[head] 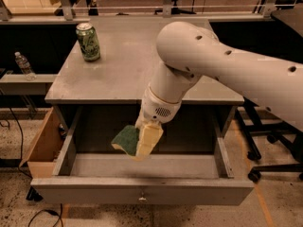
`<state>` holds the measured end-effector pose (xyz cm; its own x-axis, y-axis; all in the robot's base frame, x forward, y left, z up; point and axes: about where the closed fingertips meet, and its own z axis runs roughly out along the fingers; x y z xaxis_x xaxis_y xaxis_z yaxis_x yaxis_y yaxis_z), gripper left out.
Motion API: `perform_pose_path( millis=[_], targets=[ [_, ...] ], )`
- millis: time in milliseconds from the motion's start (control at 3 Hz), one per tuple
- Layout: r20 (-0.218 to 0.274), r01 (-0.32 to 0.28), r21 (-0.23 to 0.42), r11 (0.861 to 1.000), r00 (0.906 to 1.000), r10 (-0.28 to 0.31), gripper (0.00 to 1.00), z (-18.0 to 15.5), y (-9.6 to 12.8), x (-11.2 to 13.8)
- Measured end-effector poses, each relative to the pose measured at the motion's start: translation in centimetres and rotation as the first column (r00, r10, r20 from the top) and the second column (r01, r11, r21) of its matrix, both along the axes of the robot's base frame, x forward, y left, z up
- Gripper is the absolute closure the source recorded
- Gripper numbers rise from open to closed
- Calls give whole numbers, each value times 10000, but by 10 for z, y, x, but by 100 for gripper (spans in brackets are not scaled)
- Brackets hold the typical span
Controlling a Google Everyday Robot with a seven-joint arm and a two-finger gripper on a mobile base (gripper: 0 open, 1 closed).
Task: Place sponge into top drawer
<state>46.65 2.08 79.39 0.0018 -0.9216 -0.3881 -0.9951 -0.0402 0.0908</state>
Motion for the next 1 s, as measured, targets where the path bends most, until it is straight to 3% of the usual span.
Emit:
perform_pose_path(
  millis=[333,1000],
  targets=[
    [3,-24,-10,10000,10000,24,0,0,1,-1],
    [213,60,129,9999,9998,-63,0,7,-10,-3]
  ],
)
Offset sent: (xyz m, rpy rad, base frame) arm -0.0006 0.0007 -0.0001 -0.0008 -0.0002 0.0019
